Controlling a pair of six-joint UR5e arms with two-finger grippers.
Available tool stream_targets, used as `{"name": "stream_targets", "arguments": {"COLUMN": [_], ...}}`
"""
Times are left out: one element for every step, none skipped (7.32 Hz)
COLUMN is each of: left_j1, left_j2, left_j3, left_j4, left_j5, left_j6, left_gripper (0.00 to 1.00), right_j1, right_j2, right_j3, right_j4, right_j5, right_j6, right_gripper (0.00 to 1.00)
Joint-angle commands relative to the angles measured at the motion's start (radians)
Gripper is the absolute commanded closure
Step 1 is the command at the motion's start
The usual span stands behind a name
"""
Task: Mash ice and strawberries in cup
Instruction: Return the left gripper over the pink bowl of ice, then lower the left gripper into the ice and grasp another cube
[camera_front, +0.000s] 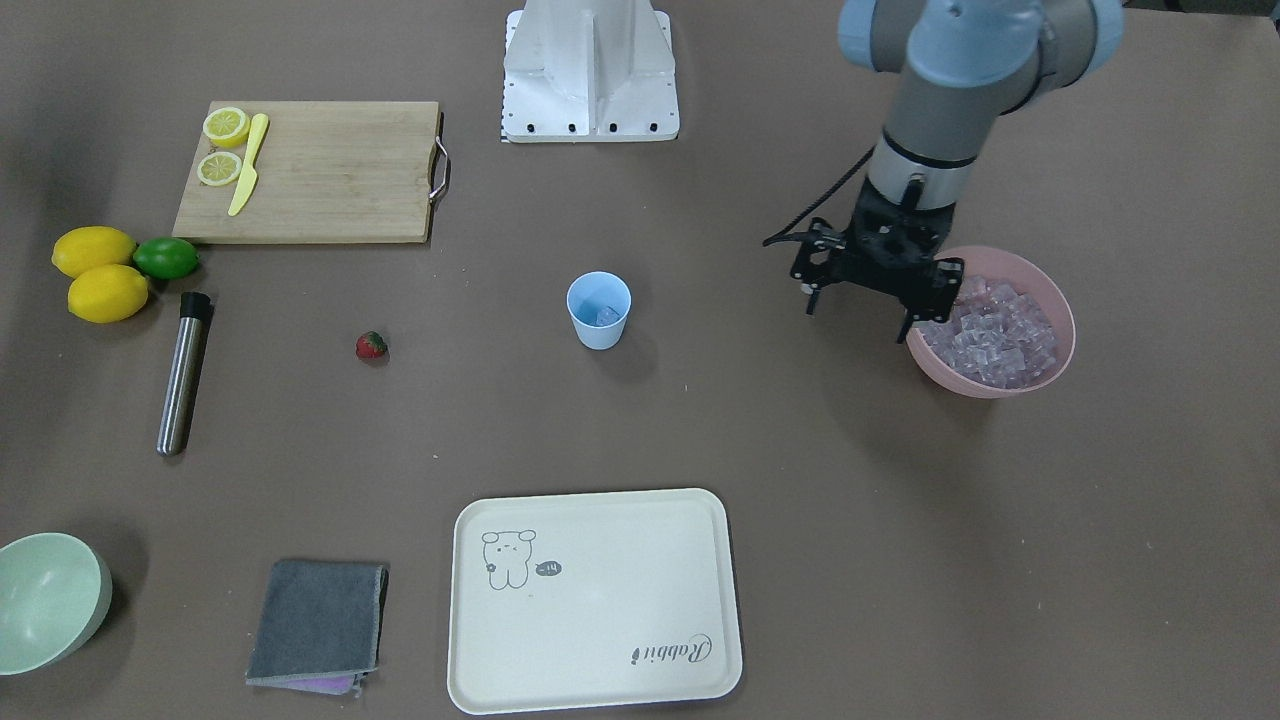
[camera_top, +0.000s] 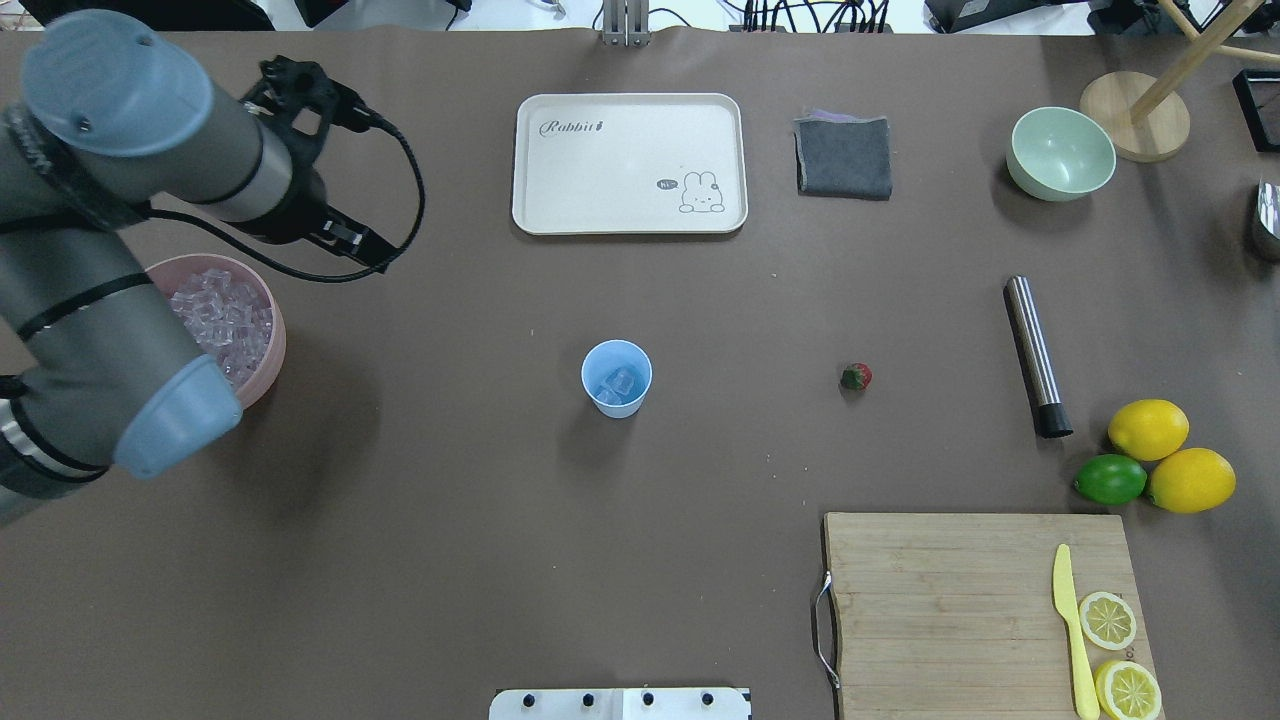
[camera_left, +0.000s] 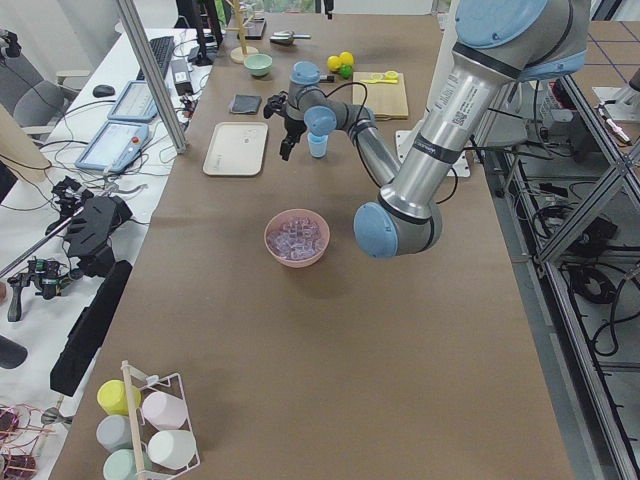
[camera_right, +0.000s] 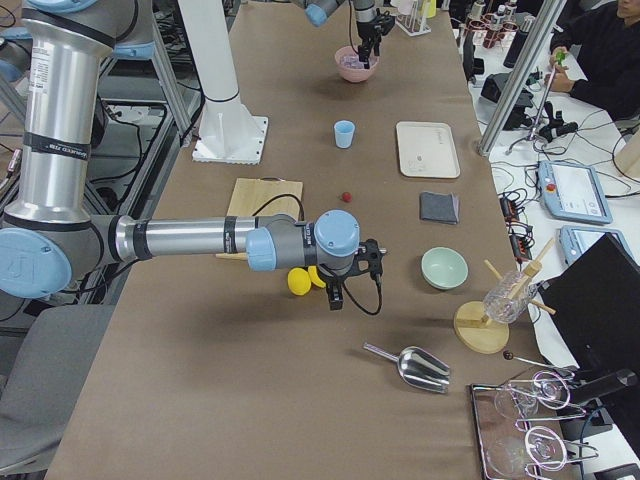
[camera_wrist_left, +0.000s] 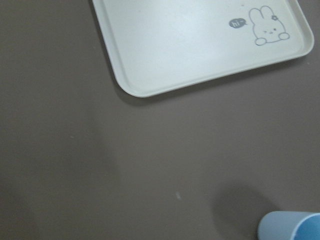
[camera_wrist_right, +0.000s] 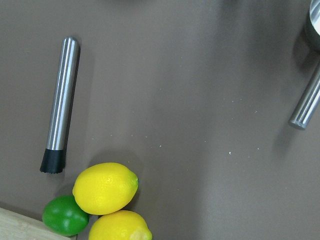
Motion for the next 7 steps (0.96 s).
{"name": "stream_targets", "arguments": {"left_j1": [-0.056, -0.054, -0.053, -0.044, -0.041, -0.027, -0.013], "left_j2": [0.173, 0.249, 0.326, 0.36, 0.364, 0.374, 0.384], "left_j3": [-0.083, -0.071, -0.06, -0.047, -0.025, -0.02, -0.016], "left_j4": [0.012, -0.068, -0.166, -0.193, -0.195, -0.195, -0.196], "left_j5": [0.004, 0.018, 0.035, 0.035, 0.032, 0.032, 0.032], "left_j6": [0.198, 0.198, 0.192, 0.182, 0.169, 0.134, 0.117], "left_gripper": [0.03, 0.03, 0.03, 0.03, 0.03, 0.03, 0.03], "right_j1": [-0.046, -0.083, -0.107, -0.111, -0.111, -0.111, -0.111], "right_j2": [0.04, 0.042, 0.042, 0.042, 0.042, 0.042, 0.042], "right_j3": [0.0, -0.002, -0.003, -0.003, -0.003, -0.003, -0.003], "right_j4": [0.066, 0.127, 0.169, 0.172, 0.172, 0.172, 0.172], "right_j5": [-0.001, -0.001, -0.005, -0.005, -0.004, -0.002, -0.002], "right_j6": [0.159, 0.252, 0.3, 0.302, 0.302, 0.302, 0.302], "right_gripper": [0.0, 0.0, 0.0, 0.0, 0.0, 0.0, 0.0]}}
